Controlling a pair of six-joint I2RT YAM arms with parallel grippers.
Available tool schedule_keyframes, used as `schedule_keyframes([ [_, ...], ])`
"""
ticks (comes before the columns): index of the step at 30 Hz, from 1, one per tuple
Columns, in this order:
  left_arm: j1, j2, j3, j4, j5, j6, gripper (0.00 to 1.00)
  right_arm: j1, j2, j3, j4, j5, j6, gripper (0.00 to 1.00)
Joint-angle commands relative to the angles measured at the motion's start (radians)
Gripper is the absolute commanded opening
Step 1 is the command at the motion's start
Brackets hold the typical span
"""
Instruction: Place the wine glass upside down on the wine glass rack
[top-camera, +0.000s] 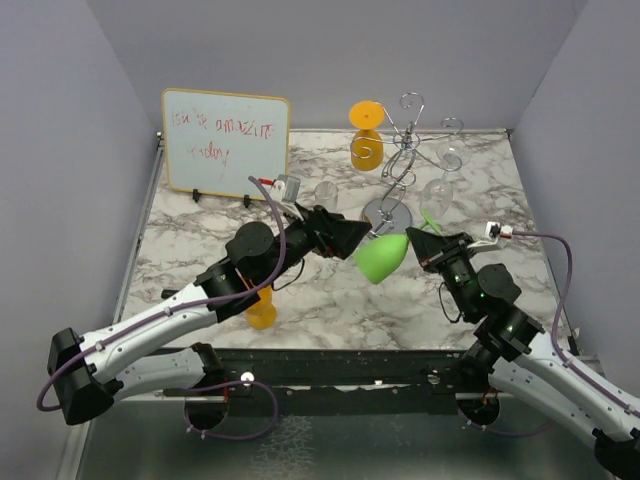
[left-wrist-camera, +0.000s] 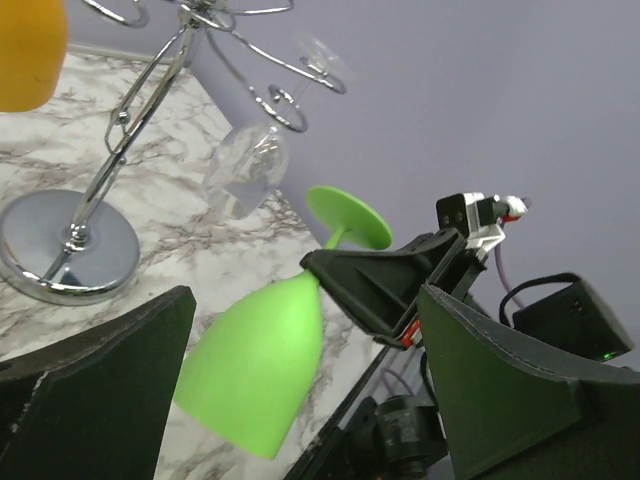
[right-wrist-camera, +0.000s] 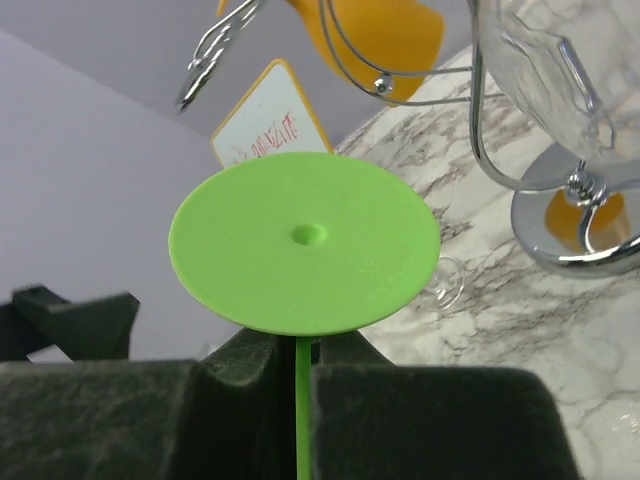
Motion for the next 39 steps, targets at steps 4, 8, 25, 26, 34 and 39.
schedule_keyframes([
  [4, -0.003, 0.106, 0.170, -0.141, 0.117, -0.139, 0.95, 0.000, -0.032, -0.030, 0.201, -0.257, -0.583, 0.01],
  [8, -0.001, 0.150, 0.203, -0.116, 0.206, -0.201, 0.99, 0.000, -0.002, -0.013, 0.236, -0.431, -0.766, 0.01],
  [25, 0.101, 0.241, 0.236, -0.132, 0.382, -0.400, 0.63, 0.000, 0.069, 0.020, 0.267, -0.593, -1.107, 0.01],
  [26, 0.105, 0.244, 0.234, -0.128, 0.388, -0.407, 0.60, 0.000, 0.069, 0.016, 0.271, -0.602, -1.113, 0.01],
  [34, 0.122, 0.268, 0.219, -0.085, 0.456, -0.453, 0.28, 0.000, 0.081, 0.003, 0.275, -0.615, -1.137, 0.01],
  [39, 0.130, 0.269, 0.201, -0.068, 0.468, -0.451, 0.00, 0.000, 0.097, 0.013, 0.273, -0.596, -1.104, 0.01],
])
